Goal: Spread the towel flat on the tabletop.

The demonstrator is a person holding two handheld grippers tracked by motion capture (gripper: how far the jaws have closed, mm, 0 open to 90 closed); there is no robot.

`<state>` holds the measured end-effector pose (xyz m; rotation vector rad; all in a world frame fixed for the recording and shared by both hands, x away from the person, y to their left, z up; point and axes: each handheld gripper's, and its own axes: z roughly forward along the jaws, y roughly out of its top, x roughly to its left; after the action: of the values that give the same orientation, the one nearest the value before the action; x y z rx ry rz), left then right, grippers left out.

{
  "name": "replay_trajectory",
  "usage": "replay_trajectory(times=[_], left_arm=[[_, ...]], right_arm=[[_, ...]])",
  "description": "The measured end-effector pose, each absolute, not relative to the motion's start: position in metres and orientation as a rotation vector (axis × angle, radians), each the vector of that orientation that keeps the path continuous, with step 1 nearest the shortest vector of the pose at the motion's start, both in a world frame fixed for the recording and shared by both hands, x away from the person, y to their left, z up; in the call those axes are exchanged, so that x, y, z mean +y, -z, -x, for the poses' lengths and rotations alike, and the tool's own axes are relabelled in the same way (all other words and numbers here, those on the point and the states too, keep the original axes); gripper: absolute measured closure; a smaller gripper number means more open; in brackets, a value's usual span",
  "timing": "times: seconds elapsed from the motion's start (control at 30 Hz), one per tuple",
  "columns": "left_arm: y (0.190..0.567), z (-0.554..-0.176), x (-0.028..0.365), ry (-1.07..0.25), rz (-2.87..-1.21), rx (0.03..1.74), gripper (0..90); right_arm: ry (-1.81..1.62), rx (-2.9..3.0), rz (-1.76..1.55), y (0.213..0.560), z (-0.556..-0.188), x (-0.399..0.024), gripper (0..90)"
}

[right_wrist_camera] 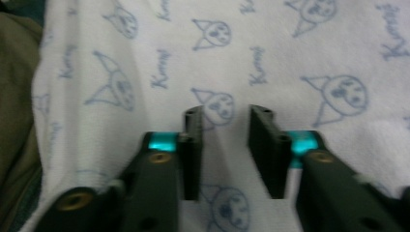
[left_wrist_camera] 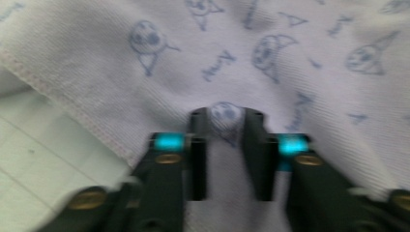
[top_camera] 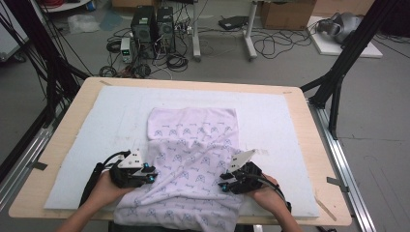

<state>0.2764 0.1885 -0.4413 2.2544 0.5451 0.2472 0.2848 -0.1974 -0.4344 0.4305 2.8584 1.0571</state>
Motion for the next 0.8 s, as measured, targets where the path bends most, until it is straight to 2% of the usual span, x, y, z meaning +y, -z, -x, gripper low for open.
replay_trajectory(times=[0.03,0.1,0.37,0.43,0.57,0.7,0.77,0.8], left_arm=[[0.441,-0.273,0.189,-0.256,-2.266,0.539,86.9],[0.439,-0.263,0.194,-0.246,-2.271,0.537,88.1],[0.431,-0.214,0.227,-0.23,-2.276,0.513,89.7],[0.426,-0.215,0.23,-0.256,-2.249,0.502,88.7],[0.419,-0.244,0.22,-0.296,-2.194,0.536,73.6],[0.428,-0.274,0.198,-0.265,-2.213,0.585,56.0],[0.438,-0.28,0.188,-0.223,-2.259,0.576,56.2],[0.442,-0.278,0.185,-0.234,-2.254,0.551,64.2]], right_arm=[[-1.075,2.87,-0.426,0.435,-0.283,-0.197,80.5],[-1.108,2.869,-0.415,0.437,-0.28,-0.198,86.5],[-1.169,2.916,-0.311,0.432,-0.245,-0.2,87.6],[-1.199,2.889,-0.304,0.425,-0.238,-0.204,85.7],[-1.175,2.834,-0.394,0.415,-0.253,-0.21,70.5],[-1.095,2.856,-0.426,0.423,-0.272,-0.2,63.4],[-1.03,2.883,-0.43,0.432,-0.277,-0.194,63.7],[-1.04,2.877,-0.426,0.434,-0.278,-0.193,66.8]])
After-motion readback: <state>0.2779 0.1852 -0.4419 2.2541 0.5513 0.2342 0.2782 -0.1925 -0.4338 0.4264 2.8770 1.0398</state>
